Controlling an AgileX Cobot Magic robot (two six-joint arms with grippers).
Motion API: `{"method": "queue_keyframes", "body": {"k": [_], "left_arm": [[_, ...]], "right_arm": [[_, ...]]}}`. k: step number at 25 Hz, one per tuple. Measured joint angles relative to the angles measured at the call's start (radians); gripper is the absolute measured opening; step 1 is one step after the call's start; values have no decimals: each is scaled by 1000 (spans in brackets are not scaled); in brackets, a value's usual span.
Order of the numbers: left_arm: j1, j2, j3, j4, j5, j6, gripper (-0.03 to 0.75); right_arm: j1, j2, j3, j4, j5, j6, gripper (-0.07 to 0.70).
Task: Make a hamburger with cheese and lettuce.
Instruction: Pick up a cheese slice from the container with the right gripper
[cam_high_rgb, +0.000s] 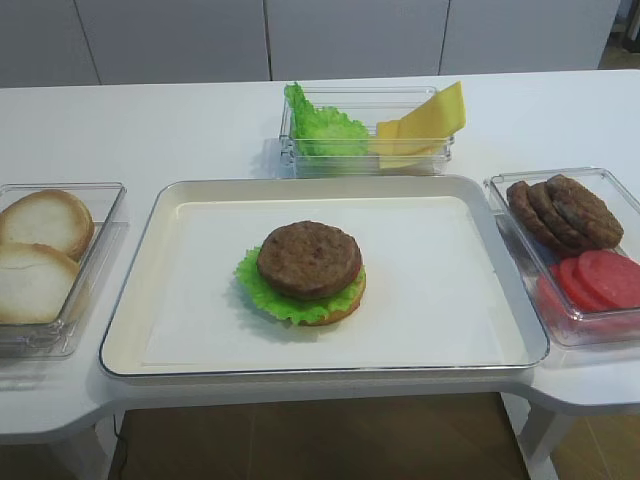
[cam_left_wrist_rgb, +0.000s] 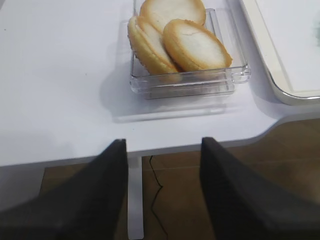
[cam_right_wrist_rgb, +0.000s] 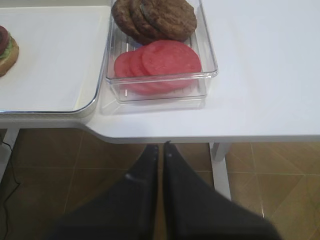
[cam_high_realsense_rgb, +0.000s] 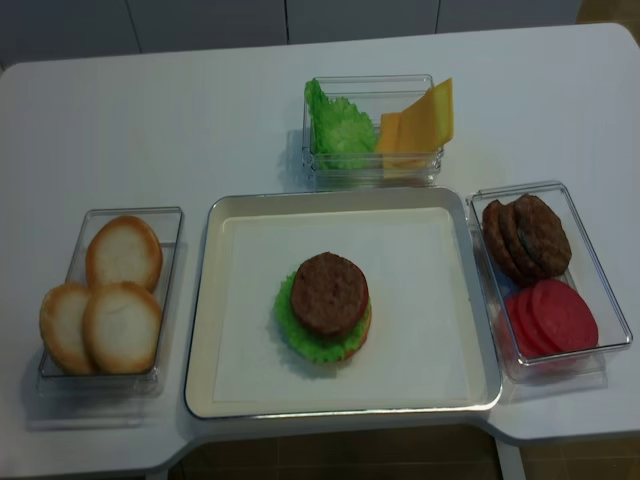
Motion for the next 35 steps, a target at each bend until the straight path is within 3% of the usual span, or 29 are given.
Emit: {"method": "queue_keyframes", "body": {"k": [31, 33, 35], "left_arm": [[0, 0, 0, 0, 0, 0, 352], [0, 0, 0, 0, 0, 0, 352], [0, 0, 0, 0, 0, 0, 352]], "right_arm": [[0, 0, 0, 0, 0, -2, 38], [0, 0, 0, 0, 0, -2, 66], [0, 0, 0, 9, 0, -2, 147]]}}
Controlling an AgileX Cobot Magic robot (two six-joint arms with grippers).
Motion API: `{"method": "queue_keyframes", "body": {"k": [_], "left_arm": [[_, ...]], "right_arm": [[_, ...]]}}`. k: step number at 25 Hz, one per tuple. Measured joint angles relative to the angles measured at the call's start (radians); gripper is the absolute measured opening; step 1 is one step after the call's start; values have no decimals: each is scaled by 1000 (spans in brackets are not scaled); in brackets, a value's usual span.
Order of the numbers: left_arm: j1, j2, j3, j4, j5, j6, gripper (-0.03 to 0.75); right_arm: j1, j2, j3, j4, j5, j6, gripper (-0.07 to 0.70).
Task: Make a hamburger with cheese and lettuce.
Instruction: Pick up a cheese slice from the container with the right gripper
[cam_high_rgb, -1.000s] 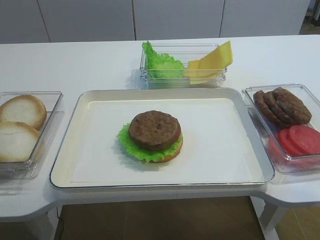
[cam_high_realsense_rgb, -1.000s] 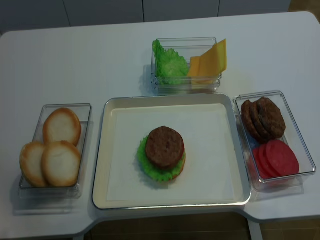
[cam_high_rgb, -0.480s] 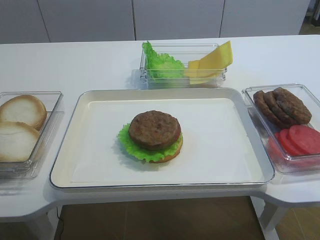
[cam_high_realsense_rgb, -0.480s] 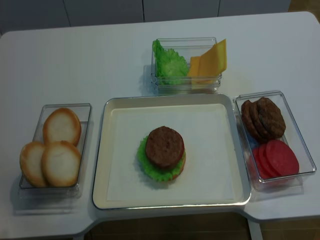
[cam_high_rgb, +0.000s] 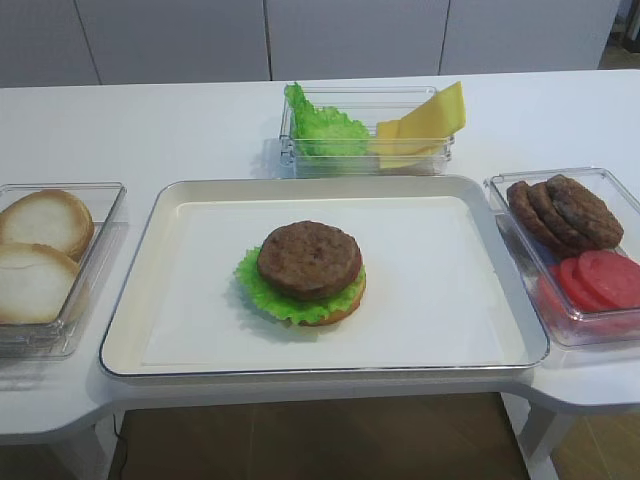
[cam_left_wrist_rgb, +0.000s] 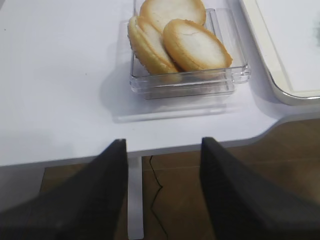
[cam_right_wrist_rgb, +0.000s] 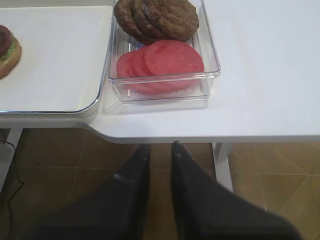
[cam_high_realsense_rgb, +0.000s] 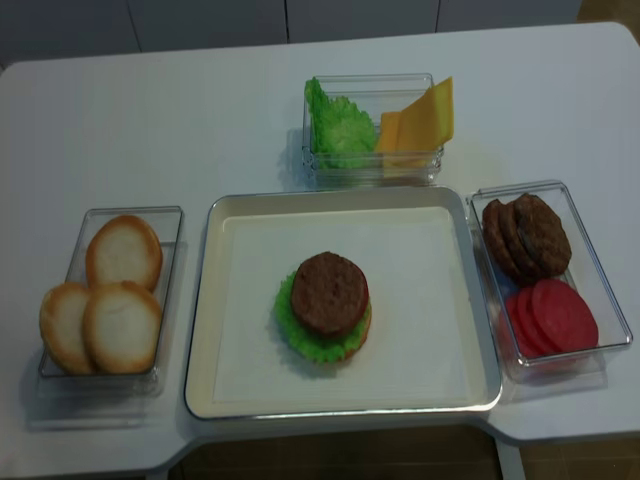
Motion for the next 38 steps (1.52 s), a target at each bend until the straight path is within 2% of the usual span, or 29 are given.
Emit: {"method": "queue_keyframes", "body": {"k": [3, 6, 13, 17, 23, 25, 32, 38], "left_arm": [[0, 0, 0, 0, 0, 0, 352], [0, 0, 0, 0, 0, 0, 352], [0, 0, 0, 0, 0, 0, 352], [0, 0, 0, 0, 0, 0, 352], [0, 0, 0, 0, 0, 0, 352], [0, 0, 0, 0, 0, 0, 352], [0, 0, 0, 0, 0, 0, 352], [0, 0, 0, 0, 0, 0, 352]], "right_arm": [[0, 0, 0, 44, -5, 0, 317], [0, 0, -2, 116, -40, 4, 400], [0, 86, -76, 219, -181, 6, 410], [0, 267, -128, 307, -237, 6, 410], [0, 576, -232, 343, -387, 6, 410], [0, 678, -280, 348, -413, 4, 410], [0, 1090, -514, 370, -419, -43, 410], [0, 1444, -771, 441, -369, -133, 407]]}}
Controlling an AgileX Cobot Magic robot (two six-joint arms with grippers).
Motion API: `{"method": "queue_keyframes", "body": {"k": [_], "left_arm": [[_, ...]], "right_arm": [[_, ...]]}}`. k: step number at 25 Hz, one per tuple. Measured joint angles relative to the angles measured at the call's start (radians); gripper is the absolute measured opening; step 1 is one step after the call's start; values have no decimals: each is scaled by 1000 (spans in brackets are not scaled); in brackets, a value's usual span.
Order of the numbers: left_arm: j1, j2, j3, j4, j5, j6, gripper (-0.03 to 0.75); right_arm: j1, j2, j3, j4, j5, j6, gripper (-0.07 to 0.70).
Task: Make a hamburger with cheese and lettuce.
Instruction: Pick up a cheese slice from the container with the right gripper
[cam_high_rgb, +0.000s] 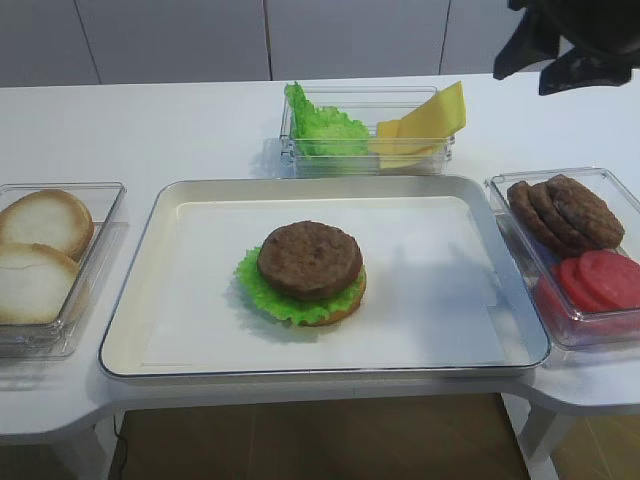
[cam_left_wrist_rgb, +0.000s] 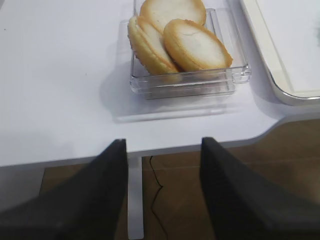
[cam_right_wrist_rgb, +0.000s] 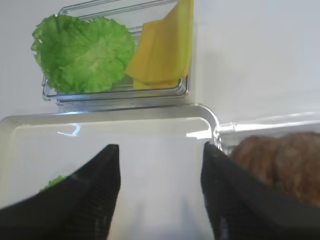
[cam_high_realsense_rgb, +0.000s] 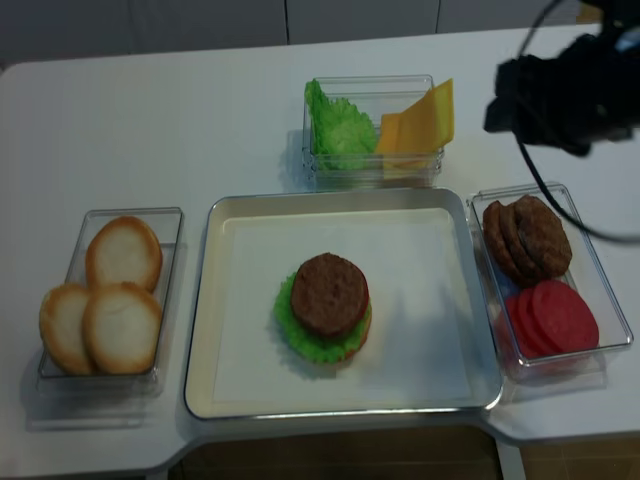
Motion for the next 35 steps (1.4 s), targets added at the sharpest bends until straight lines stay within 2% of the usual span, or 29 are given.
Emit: {"method": "queue_keyframes", "body": {"k": [6, 12, 17, 23, 27, 32, 35], "left_arm": [[0, 0, 0, 0, 0, 0, 352], [0, 0, 0, 0, 0, 0, 352], [0, 0, 0, 0, 0, 0, 352], [0, 0, 0, 0, 0, 0, 352], [0, 0, 0, 0, 0, 0, 352], [0, 0, 0, 0, 0, 0, 352], [0, 0, 0, 0, 0, 0, 352]], "right_arm": [[0, 261, -237, 7, 17, -19, 406], [0, 420, -387, 9, 19, -36, 406], [0, 511, -455, 9, 19, -36, 400], [0, 558, -470, 9, 10, -60, 361], [0, 566, -472, 9, 2, -67, 272], [0, 566, -472, 13, -1, -68, 91], [0, 566, -472, 25, -1, -82, 50]]}}
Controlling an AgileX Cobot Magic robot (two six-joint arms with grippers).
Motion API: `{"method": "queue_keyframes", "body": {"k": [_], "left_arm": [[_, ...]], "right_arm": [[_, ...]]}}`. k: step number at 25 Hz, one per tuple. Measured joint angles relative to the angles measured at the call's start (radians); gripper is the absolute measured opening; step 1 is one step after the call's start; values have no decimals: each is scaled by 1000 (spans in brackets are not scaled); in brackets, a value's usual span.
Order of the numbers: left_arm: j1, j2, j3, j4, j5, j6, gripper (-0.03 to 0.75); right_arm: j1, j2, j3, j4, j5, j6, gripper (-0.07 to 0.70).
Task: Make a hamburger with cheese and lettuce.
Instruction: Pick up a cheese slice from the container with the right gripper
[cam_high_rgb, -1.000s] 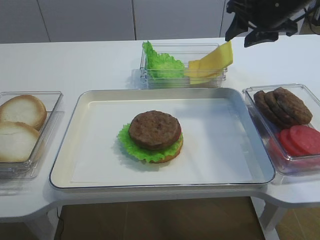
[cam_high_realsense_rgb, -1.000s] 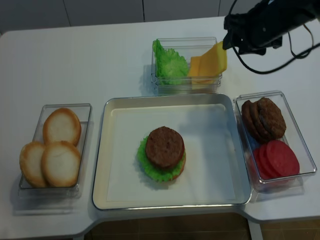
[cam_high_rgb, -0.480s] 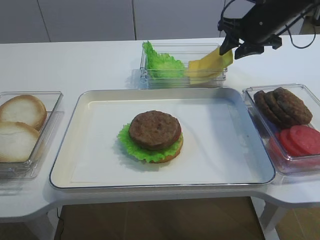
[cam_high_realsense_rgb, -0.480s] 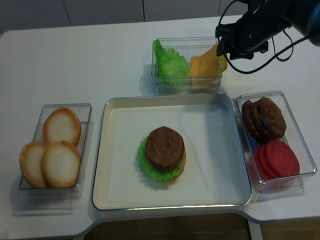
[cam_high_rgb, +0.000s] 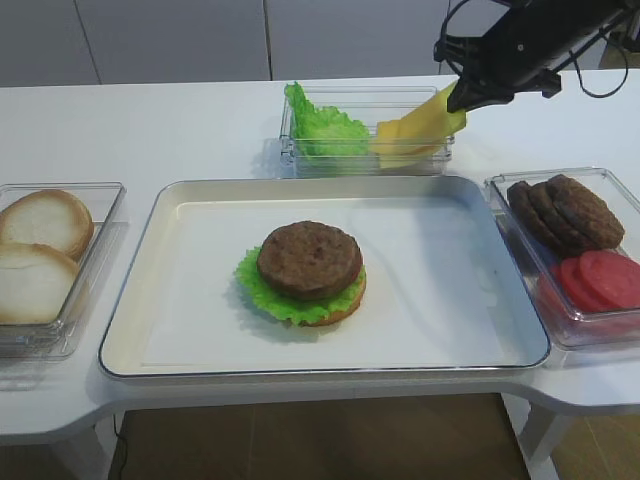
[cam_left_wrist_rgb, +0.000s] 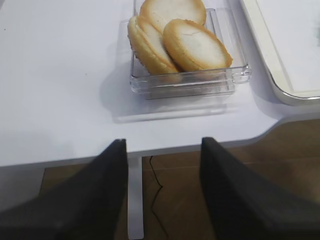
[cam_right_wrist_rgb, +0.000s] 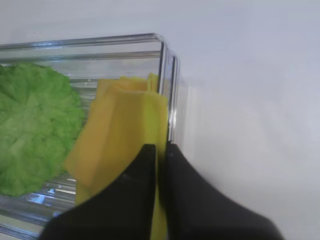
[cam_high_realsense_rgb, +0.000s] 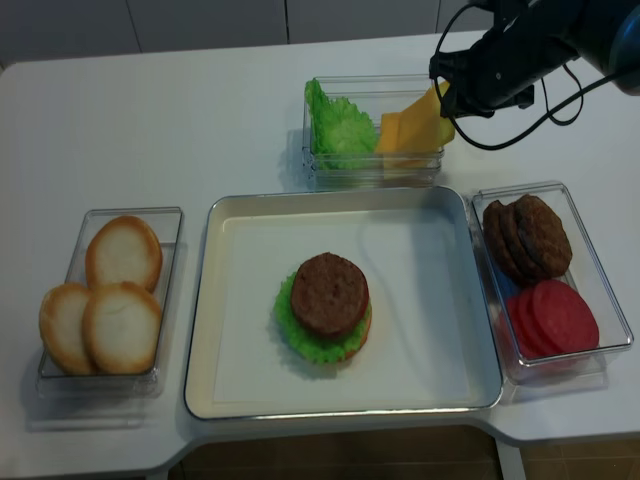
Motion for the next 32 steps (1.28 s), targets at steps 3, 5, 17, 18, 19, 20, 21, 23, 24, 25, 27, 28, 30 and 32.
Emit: {"method": "queue_keyframes", "body": {"k": [3, 5, 17, 18, 19, 20, 21, 23, 24, 25, 27, 28, 30, 32], "left_arm": [[0, 0, 0, 0, 0, 0, 353], [0, 0, 0, 0, 0, 0, 352], [0, 0, 0, 0, 0, 0, 352], [0, 0, 0, 0, 0, 0, 352], [0, 0, 0, 0, 0, 0, 352], [0, 0, 0, 0, 0, 0, 352], [0, 0, 0, 0, 0, 0, 352], [0, 0, 0, 0, 0, 0, 352], [0, 0, 0, 0, 0, 0, 352], [0, 0, 0, 0, 0, 0, 352], [0, 0, 0, 0, 0, 0, 352], [0, 0, 0, 0, 0, 0, 352], [0, 0, 0, 0, 0, 0, 352], [0, 0, 0, 0, 0, 0, 352]], "right_arm": [[0, 0, 0, 34, -2, -26, 40], [0, 0, 0, 48, -2, -33, 38], [0, -121, 0, 53, 74, -64, 36], [0, -134, 0, 54, 86, -64, 36], [0, -148, 0, 54, 97, -66, 36], [0, -160, 0, 54, 112, -66, 35], [0, -176, 0, 57, 126, -66, 35], [0, -213, 0, 61, 157, -66, 36], [0, -230, 0, 69, 176, -66, 36], [0, -251, 0, 76, 193, -66, 36], [0, -296, 0, 80, 224, -66, 35], [0, -315, 0, 82, 237, -62, 35], [0, -363, 0, 86, 257, -47, 35], [0, -408, 0, 93, 284, -32, 35]]}}
